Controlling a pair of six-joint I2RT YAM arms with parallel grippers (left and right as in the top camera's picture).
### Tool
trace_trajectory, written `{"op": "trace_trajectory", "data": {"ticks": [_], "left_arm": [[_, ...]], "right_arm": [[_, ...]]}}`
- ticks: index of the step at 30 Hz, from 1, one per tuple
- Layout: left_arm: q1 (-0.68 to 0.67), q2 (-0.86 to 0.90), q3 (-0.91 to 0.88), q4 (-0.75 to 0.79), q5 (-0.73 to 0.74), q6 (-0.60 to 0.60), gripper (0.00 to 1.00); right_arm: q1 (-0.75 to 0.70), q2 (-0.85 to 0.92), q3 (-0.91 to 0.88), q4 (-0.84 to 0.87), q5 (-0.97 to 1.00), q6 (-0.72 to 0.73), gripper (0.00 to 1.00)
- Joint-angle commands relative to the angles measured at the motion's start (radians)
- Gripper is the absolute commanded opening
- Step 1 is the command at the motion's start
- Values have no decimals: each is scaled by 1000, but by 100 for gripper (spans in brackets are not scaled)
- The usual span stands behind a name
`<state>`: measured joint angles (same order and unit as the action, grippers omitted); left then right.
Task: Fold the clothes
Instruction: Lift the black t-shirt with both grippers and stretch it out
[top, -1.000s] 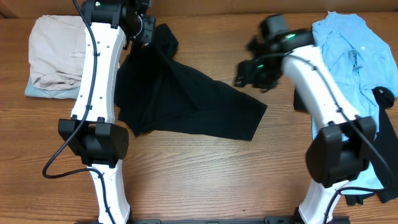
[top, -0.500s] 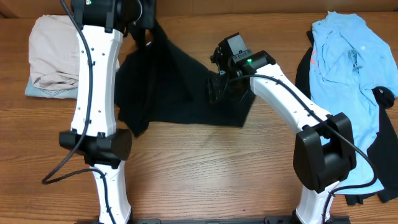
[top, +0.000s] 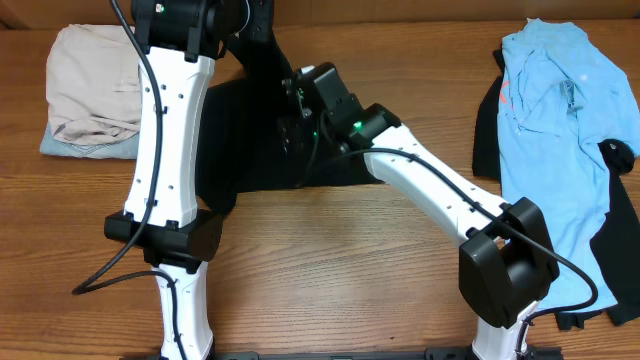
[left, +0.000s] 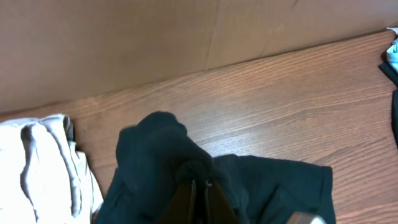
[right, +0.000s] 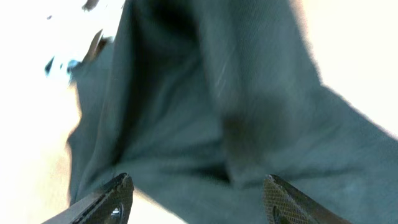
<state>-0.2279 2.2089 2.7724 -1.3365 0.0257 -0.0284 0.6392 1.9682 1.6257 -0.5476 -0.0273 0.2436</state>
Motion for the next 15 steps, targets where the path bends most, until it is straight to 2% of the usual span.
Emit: {"op": "trace_trajectory", "data": {"ticks": [1, 7, 15], "left_arm": [[-5, -19, 53, -18, 20, -41, 4], [-5, -39, 135, -79, 92, -47, 4], [0, -124, 182, -138, 19, -37, 4]], "right_arm": [[-15, 1, 11, 62, 181, 87, 71], [-42, 72, 11, 130, 184, 98, 70], [-146, 85, 11, -29, 229, 150, 70]]}}
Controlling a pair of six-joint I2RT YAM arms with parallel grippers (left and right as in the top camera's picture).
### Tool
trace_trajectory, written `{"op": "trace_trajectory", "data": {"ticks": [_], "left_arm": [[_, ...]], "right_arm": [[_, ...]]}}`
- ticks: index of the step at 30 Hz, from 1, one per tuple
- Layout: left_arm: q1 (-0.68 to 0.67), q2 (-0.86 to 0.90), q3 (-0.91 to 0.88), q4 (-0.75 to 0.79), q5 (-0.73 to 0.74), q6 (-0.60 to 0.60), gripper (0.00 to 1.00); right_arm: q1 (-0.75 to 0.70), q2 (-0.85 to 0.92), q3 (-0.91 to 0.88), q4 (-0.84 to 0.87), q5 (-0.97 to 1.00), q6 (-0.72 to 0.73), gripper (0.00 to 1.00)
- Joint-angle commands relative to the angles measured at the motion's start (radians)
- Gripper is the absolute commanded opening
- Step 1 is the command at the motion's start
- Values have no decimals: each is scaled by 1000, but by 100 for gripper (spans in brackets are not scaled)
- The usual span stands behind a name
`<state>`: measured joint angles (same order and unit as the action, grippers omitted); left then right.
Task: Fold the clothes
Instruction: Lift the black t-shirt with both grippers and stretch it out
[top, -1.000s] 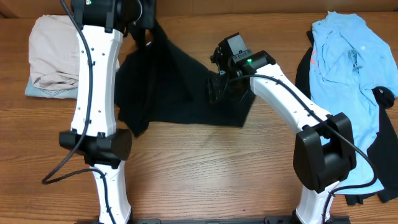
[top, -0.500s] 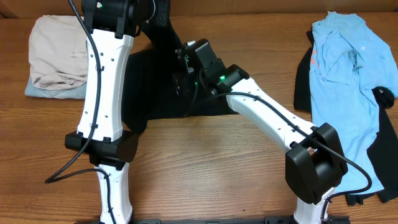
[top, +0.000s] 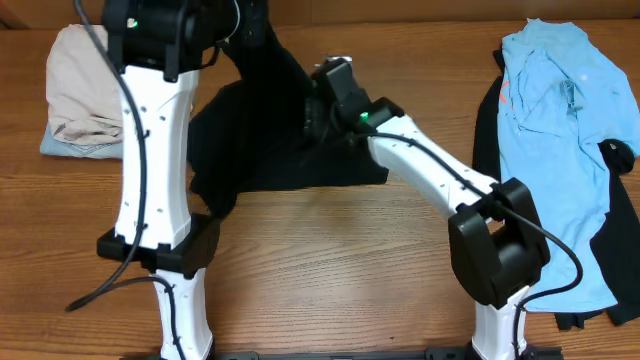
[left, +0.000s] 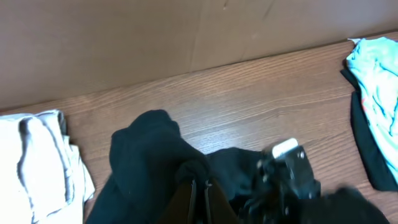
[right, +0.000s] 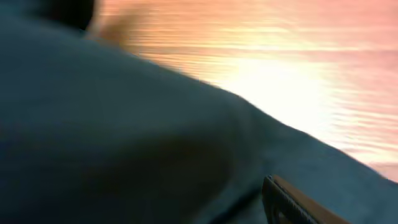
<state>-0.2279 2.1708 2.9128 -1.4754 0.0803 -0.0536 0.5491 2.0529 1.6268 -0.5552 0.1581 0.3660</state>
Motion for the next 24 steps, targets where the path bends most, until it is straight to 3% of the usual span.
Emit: {"op": "trace_trajectory", "data": {"ticks": [1, 12, 15, 21, 24], "left_arm": [[0, -100, 41, -3, -46, -9, 4], [0, -131, 34, -6, -62, -2, 4], [0, -131, 34, -5, -62, -2, 4], [0, -131, 34, -10, -63, -1, 4], [0, -131, 34, -10, -65, 10, 4]], "right_arm": [[-84, 1, 10, -54, 43, 27, 70], [-272, 3, 10, -188, -42, -31, 69], [-277, 3, 10, -184, -74, -64, 62], [-273, 3, 10, -167, -80, -98, 34], [-273, 3, 10, -164, -82, -114, 29]]}}
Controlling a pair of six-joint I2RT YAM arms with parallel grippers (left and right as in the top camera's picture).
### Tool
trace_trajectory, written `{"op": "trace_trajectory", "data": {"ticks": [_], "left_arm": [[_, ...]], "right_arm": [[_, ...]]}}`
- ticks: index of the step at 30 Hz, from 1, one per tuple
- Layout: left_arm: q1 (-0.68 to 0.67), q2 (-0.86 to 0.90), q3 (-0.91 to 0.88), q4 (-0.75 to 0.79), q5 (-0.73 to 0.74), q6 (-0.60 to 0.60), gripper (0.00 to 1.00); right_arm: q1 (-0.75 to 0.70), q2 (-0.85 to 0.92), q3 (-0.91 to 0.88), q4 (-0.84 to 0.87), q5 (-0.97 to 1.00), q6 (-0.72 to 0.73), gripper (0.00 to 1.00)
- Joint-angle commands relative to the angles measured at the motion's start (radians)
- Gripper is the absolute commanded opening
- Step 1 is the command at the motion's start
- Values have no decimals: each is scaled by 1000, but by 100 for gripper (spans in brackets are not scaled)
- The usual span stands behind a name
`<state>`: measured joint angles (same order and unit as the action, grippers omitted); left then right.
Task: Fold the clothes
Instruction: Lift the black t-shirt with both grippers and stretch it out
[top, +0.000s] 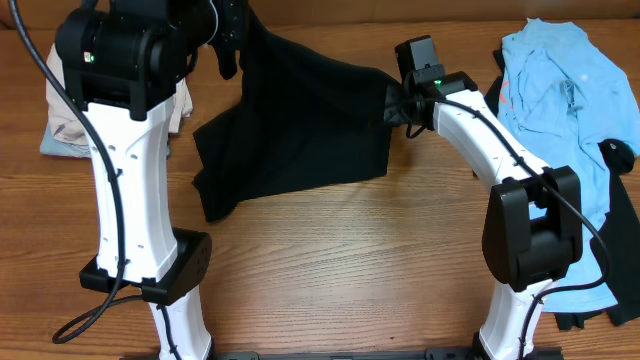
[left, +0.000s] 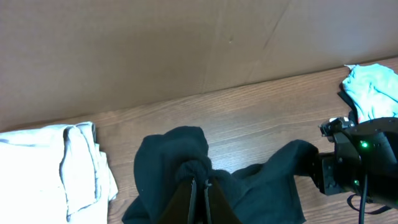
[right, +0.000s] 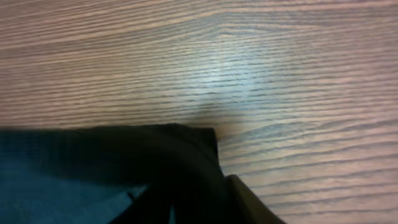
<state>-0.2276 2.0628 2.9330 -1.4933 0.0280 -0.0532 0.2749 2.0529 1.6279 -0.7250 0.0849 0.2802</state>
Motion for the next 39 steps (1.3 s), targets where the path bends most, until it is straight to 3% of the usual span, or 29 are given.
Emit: {"op": "trace_trajectory", "data": {"ticks": [1, 8, 12, 17, 29, 39], "left_arm": [[0, -23, 14, 8, -15, 10, 4], [0, -23, 14, 2, -68, 10, 4], [1, -23, 14, 10, -163, 28, 4], [40, -23, 14, 58, -408, 58, 4], [129, -157, 15, 169, -424, 69, 4], [129, -400, 15, 152, -496, 87, 4]], "right_arm": [[-2, 3, 9, 5, -9, -32, 27], [-20, -6, 10, -3, -9, -73, 4], [-29, -72, 14, -3, -9, -81, 4], [-97, -229, 104, -66, -8, -92, 4], [-391, -545, 426, -357, -87, -133, 4], [-412, -804, 451, -471, -86, -158, 4]]}}
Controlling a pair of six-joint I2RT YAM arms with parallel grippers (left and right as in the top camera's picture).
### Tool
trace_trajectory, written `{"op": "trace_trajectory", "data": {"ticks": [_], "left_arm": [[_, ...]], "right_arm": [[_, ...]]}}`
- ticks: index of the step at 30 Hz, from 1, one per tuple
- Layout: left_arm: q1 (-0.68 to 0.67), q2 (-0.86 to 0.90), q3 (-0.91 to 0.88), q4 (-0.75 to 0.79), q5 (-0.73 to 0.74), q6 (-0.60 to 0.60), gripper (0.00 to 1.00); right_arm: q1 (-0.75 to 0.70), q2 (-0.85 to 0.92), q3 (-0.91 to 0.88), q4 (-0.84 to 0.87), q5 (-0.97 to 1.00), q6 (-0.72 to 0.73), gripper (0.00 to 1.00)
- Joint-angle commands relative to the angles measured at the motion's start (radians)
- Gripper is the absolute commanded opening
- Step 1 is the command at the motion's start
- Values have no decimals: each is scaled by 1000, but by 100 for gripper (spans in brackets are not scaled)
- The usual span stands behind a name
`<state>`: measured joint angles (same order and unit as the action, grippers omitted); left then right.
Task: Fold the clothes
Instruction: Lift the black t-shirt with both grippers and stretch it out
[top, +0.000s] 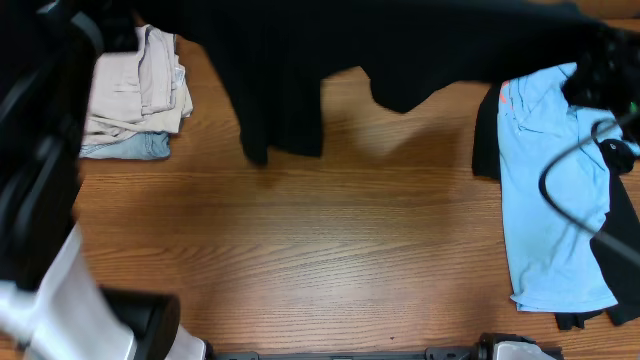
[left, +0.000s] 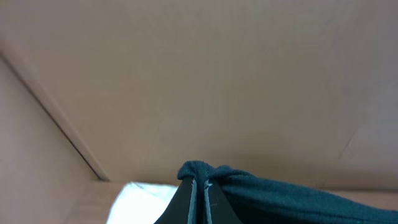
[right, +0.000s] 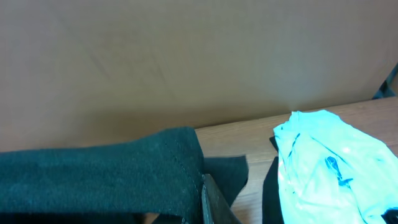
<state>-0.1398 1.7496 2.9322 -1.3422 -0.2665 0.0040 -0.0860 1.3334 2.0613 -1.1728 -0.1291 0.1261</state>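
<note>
A black garment (top: 380, 50) hangs stretched wide across the top of the overhead view, lifted close to the camera. My left gripper (left: 199, 184) is shut on one bunched upper corner of it, with the cardboard wall behind. My right gripper (right: 203, 190) is shut on the other hemmed corner (right: 124, 174); only one dark finger (right: 214, 204) shows beside the cloth. A sleeve or flap (top: 270, 120) dangles lowest at the left. Both arms are blurred at the overhead view's edges.
A folded beige and pale blue stack (top: 135, 85) sits at the table's back left. A light blue shirt (top: 555, 180) lies over a dark garment (top: 487, 140) at the right, also in the right wrist view (right: 329, 162). The wooden table (top: 320, 260) spreads below.
Both grippers have risen and moved farther apart. The black garment, then partly lying on the table, now hangs stretched between them high up.
My left gripper held the black garment bunched at the back while the right gripper stood open against the cloth. Then the right gripper was shut on a corner out to the right, spreading the cloth. Now it hangs taut between both raised grippers.
</note>
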Motion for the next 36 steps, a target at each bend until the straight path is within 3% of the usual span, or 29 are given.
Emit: {"op": "trace_trajectory", "data": {"ticks": [1, 13, 29, 36], "left_arm": [[42, -111, 16, -5, -205, 36, 4], [42, -183, 4, -14, -284, 95, 4], [42, 134, -32, 91, -285, 146, 4], [42, 95, -28, 90, -287, 146, 4]], "right_arm": [[-51, -107, 18, -37, 132, -4, 4], [-51, -173, 18, -92, 198, -4, 4], [-51, 181, 13, -74, 168, -5, 4], [-51, 119, 16, -60, 168, -4, 4]]}}
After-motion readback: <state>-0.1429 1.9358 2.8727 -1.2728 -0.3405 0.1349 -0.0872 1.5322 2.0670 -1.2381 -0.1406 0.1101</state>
